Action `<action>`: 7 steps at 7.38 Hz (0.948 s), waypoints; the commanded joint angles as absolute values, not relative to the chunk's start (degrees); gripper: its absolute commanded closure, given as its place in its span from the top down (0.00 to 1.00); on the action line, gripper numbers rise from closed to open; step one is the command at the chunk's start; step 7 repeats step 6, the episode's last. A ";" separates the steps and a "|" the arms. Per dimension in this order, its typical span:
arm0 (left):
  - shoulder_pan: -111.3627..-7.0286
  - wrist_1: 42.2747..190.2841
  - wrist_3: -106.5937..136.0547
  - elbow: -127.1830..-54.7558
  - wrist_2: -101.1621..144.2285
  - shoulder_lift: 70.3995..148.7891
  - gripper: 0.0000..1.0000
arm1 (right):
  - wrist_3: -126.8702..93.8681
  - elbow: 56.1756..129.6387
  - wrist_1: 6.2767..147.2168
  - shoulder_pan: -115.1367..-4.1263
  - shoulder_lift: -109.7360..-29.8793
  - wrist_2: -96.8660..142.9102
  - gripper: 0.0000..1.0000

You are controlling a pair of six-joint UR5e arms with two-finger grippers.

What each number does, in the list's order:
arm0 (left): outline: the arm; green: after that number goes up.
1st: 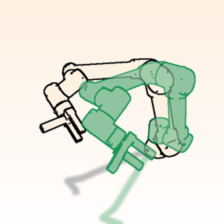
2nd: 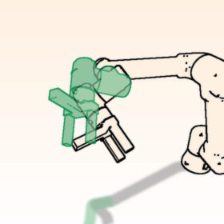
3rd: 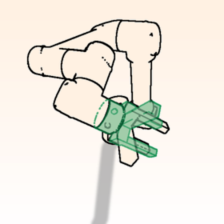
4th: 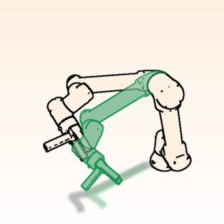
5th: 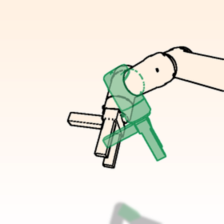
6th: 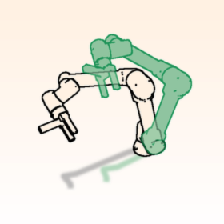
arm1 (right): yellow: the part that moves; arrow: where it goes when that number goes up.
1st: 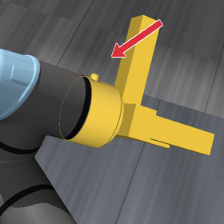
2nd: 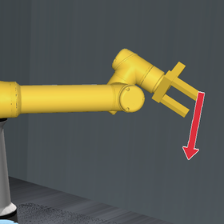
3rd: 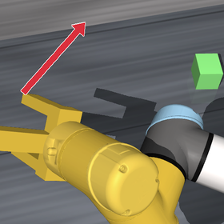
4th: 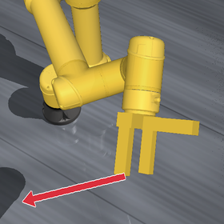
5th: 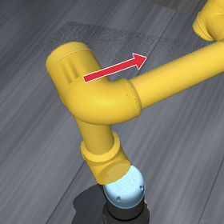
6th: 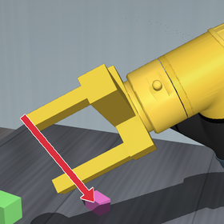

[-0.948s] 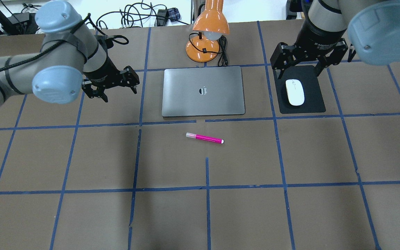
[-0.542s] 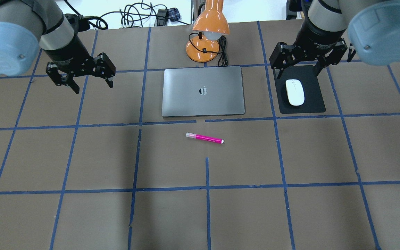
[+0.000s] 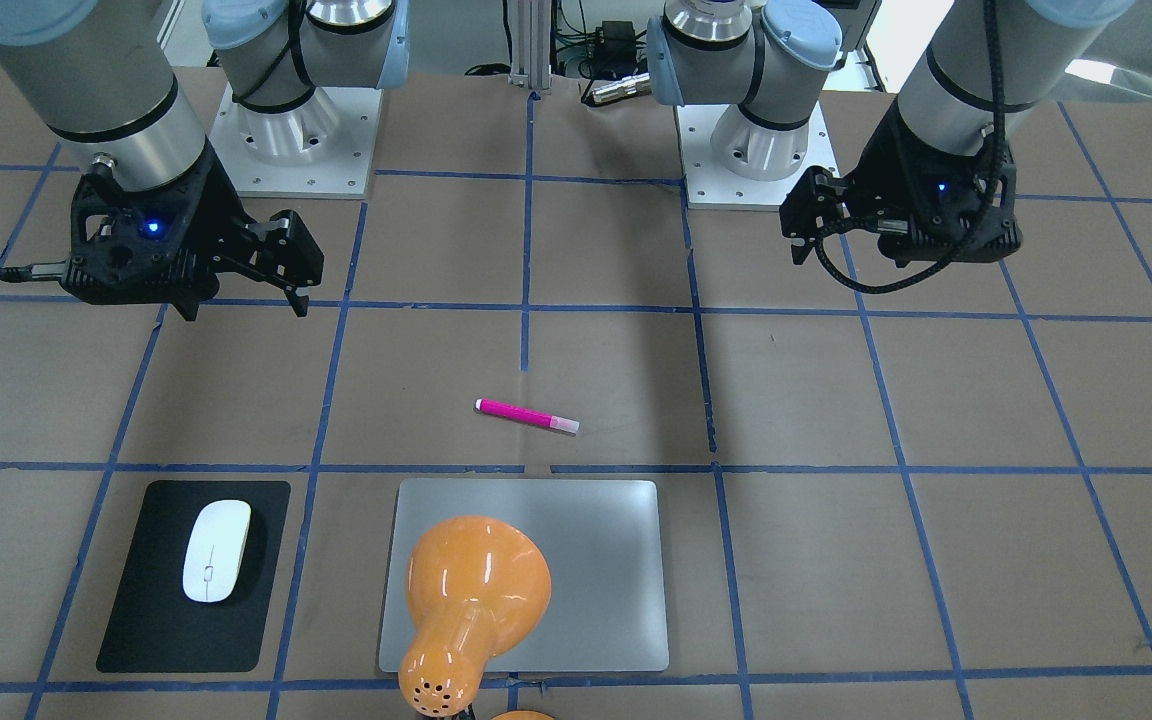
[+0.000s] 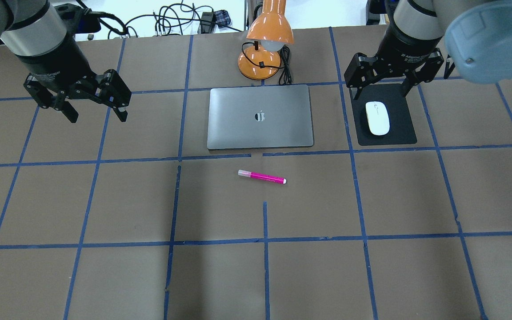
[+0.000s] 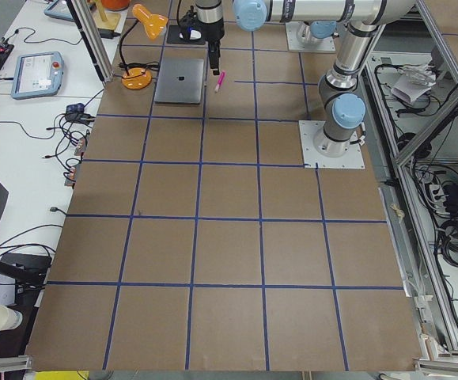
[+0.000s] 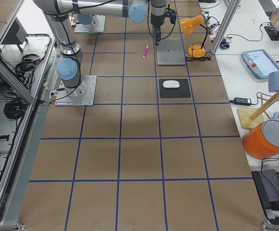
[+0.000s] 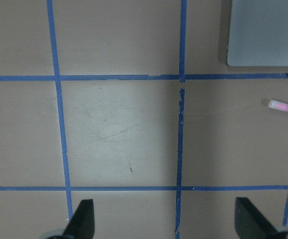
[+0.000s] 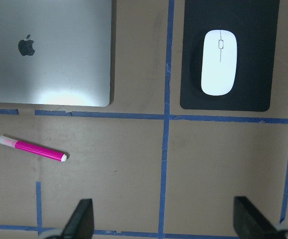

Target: Place pen and mouse around notebook

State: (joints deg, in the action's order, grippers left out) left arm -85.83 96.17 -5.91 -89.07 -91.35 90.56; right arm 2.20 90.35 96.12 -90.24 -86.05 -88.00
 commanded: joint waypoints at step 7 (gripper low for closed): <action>-86.75 92.72 -6.77 -92.81 -90.53 88.95 1.00 | 2.20 90.44 96.15 -90.18 -85.96 -88.07 1.00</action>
